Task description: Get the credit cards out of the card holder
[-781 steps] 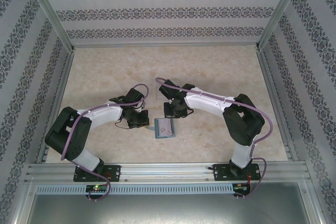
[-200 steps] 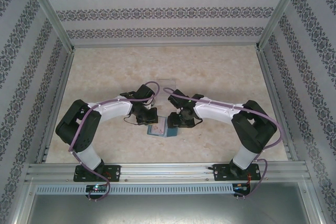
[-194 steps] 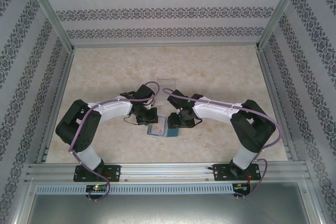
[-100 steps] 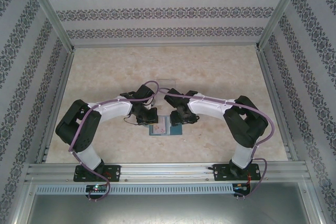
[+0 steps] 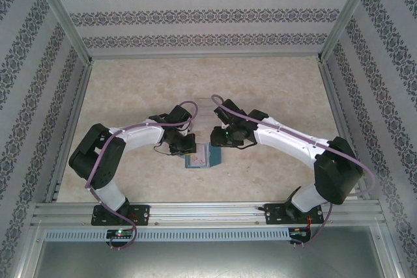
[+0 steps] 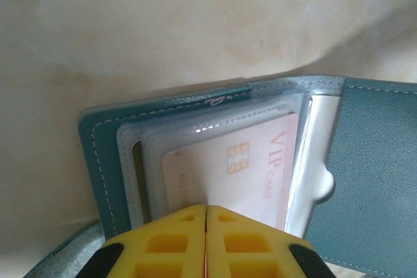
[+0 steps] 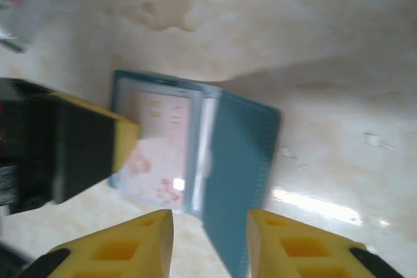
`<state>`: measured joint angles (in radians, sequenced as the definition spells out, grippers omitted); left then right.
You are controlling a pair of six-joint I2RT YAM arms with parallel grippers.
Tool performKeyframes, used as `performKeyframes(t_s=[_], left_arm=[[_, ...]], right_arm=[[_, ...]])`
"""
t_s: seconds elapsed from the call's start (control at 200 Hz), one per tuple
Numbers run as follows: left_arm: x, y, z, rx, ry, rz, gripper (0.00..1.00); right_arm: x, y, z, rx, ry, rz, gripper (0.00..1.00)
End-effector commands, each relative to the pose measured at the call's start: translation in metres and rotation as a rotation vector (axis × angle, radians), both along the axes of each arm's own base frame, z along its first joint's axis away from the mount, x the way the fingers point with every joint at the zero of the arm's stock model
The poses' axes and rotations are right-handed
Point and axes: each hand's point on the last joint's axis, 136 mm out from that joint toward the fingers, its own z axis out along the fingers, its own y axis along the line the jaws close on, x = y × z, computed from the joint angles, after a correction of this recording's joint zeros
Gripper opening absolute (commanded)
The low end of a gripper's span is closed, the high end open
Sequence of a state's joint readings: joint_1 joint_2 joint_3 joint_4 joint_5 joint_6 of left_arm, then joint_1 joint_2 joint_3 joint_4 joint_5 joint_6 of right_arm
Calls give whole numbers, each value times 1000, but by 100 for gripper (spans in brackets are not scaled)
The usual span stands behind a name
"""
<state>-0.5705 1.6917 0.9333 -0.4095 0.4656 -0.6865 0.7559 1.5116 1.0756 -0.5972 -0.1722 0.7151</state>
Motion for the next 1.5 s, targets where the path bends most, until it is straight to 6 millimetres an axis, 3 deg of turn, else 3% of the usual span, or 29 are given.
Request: performKeyframes(t_s=[0.0,0.235,0.45,0.704,1.494], left_arm=[[-8,2,-8,18,15,-12,7],[-8,3,-8,21,13,-12,7],[-12,5,-9,27,16,-16,6],[-12,5,-10,29,22,-21,6],[-12,9,-9,62,22,-31,6]], right_arm=[[-6,29,8,182,69,-1,31],[-11,43,-39,219,193,-19,22],[-15,37,-77,159,240,-7,22],[-17,39,-88,130,260,9,28],[-20,11,-103,-31,252,-23,16]])
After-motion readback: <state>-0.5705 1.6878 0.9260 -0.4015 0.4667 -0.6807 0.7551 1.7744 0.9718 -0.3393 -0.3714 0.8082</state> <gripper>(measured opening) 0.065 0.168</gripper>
